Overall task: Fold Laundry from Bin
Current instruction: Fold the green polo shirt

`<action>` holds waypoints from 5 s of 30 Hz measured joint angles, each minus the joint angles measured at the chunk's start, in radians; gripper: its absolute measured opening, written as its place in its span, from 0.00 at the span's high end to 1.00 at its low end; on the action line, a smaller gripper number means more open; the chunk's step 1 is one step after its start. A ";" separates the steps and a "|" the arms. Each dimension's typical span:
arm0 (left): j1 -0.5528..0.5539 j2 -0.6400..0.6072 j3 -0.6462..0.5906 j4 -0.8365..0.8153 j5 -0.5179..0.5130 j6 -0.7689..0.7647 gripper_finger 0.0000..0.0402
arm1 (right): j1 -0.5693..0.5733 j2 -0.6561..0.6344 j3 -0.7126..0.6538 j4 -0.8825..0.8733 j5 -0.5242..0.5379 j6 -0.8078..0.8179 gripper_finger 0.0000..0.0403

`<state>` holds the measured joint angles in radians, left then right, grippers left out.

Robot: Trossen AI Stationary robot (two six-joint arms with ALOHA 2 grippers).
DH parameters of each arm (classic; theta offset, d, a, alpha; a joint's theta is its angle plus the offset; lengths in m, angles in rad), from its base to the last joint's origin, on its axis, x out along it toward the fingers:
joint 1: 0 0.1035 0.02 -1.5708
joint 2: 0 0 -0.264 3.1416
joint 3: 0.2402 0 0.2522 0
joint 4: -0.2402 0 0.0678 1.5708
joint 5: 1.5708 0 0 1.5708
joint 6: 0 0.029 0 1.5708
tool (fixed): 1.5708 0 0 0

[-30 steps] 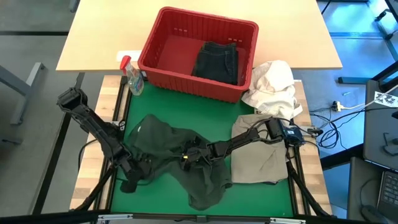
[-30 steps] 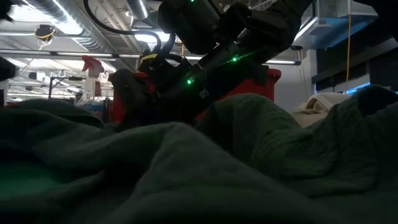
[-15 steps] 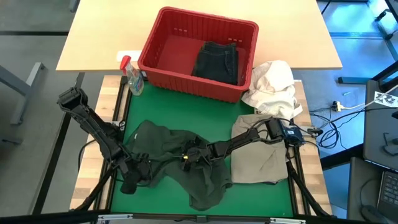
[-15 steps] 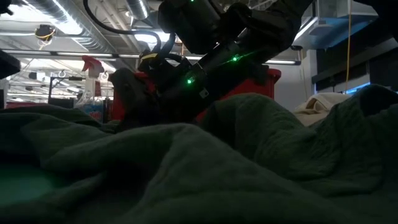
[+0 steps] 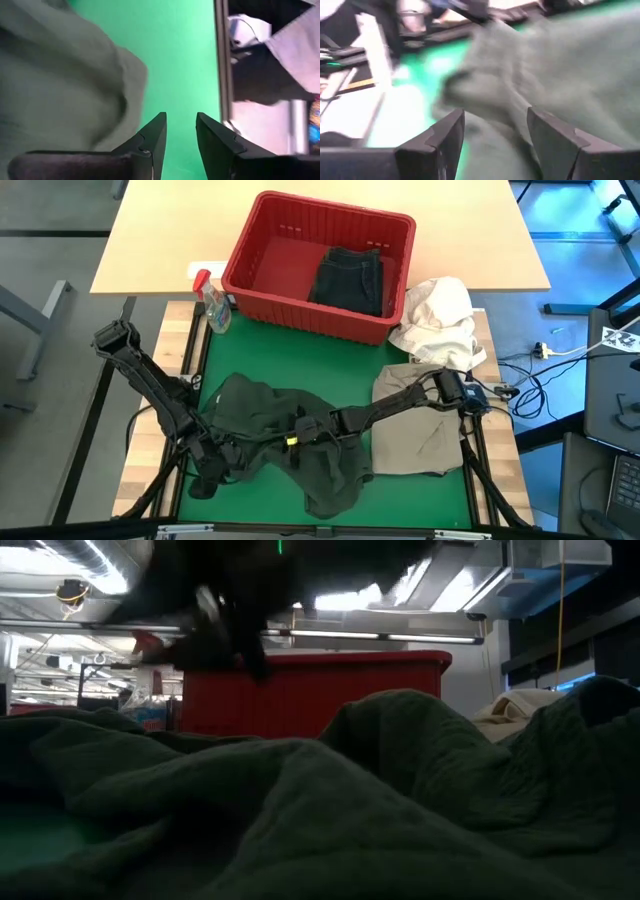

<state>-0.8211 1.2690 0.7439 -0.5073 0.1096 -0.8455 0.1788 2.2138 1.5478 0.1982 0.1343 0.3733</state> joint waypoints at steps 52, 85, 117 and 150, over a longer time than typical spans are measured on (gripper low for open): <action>0.042 0.000 -0.070 -0.089 -0.666 0.072 0.79 | 0.180 -0.054 0.196 -0.899 0.048 -0.015 0.46; 0.108 -0.095 -0.038 -0.108 -0.506 0.150 0.60 | 0.080 -0.338 0.028 -0.829 0.041 -0.072 0.46; 0.007 -0.078 -0.260 -0.058 -0.624 0.218 0.52 | 0.168 -0.191 0.028 -0.487 0.009 -0.003 0.46; -0.070 -0.079 0.047 -0.492 -0.509 0.204 0.99 | 0.155 -0.234 0.050 -1.163 0.055 0.337 0.46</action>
<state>-0.8908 1.1904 0.7910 -0.9996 -0.3992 -0.6419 0.3337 1.9802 1.5982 -0.9651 0.1890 0.7105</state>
